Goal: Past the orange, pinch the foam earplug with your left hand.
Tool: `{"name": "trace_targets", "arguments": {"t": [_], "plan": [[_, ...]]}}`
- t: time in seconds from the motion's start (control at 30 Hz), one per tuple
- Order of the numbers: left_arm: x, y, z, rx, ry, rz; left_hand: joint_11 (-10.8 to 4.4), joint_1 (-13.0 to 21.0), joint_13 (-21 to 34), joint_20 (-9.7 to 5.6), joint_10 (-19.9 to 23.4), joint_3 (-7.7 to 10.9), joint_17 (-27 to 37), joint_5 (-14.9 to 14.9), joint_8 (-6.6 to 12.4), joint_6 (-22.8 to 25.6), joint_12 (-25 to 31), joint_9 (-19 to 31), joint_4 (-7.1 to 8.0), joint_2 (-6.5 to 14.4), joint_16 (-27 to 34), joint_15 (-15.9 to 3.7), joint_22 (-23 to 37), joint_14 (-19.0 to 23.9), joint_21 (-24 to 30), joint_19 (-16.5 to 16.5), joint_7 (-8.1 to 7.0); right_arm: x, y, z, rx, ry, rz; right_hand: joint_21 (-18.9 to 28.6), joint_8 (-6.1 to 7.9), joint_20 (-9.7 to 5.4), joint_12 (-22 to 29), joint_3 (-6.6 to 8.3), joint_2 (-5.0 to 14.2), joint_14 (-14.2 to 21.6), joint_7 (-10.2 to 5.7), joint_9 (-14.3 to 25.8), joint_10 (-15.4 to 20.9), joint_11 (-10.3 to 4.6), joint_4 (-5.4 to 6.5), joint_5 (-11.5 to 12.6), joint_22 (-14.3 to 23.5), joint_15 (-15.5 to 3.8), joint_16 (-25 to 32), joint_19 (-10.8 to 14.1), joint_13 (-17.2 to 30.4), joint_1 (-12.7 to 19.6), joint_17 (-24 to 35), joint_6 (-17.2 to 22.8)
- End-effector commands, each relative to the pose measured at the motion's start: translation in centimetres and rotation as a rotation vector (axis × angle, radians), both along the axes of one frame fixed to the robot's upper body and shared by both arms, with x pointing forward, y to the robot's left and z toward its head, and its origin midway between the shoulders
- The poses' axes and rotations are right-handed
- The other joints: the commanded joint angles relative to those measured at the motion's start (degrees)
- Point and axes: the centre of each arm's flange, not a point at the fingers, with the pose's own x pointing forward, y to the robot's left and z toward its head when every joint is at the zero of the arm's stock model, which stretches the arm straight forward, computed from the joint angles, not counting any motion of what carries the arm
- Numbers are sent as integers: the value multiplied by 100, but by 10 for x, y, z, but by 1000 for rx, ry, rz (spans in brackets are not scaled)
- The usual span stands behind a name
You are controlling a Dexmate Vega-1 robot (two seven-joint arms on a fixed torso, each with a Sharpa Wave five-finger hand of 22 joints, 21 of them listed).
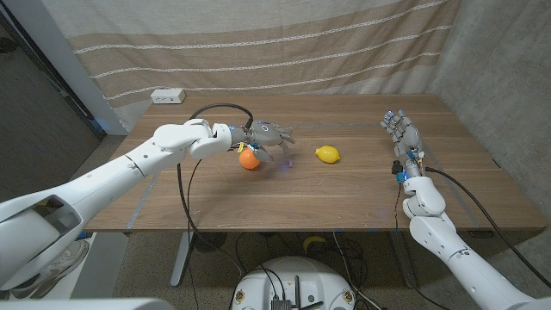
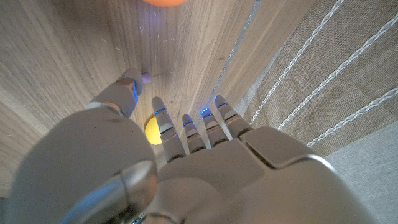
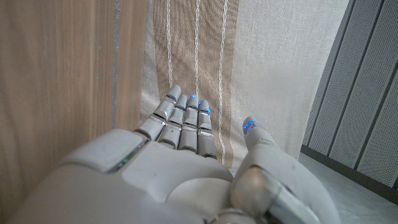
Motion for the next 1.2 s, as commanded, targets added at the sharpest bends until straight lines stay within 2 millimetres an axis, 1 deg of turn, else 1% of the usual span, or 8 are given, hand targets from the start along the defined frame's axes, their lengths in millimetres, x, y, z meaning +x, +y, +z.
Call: {"name": "trace_targets", "arguments": {"t": [0.03, 0.4, 0.97, 1.2], "plan": [[11, -6, -6, 31, -7, -26, -7, 106, 10, -5, 61, -16, 7, -5, -17, 64, 33, 32, 14, 12, 6, -501, 17, 39, -2, 46, 34, -1, -2, -1, 2, -1, -2, -24, 30, 9, 18, 25, 55, 45, 7, 34, 25, 25, -23, 13, 27, -6, 39, 19, 18, 23, 14, 47], [16, -11, -11, 56, -29, -49, -18, 160, 10, -19, 59, -54, 8, -8, -34, 62, 25, 34, 21, 33, 6, -522, 18, 36, -11, 48, 17, 1, -4, 0, 3, 2, -1, -42, 27, 5, 17, 36, 55, 44, -4, 34, 22, 18, -33, 15, 27, -6, 40, 31, 19, 12, 7, 57], [31, -19, -14, 81, -15, -73, -29, 235, 10, -21, 76, -140, 9, -14, -29, 148, 22, 39, 32, 54, 11, -522, 21, 42, -24, 59, -44, 2, -9, -1, 8, 5, -10, -68, 20, 6, 20, 54, 55, 43, 3, 35, 29, 24, -51, 16, 28, -5, 42, 48, 21, -2, -3, 60], [33, -20, -15, 65, -34, -123, -52, 268, 10, -36, 125, -170, 9, -15, -18, 206, 37, 39, 33, 65, 16, -531, 22, 55, -19, 85, -13, 3, -12, -1, 10, 5, -13, -83, 18, 8, 21, 63, 54, 43, -4, 35, 32, 21, -60, 17, 28, 1, 43, 56, 22, -9, -8, 65]]}}
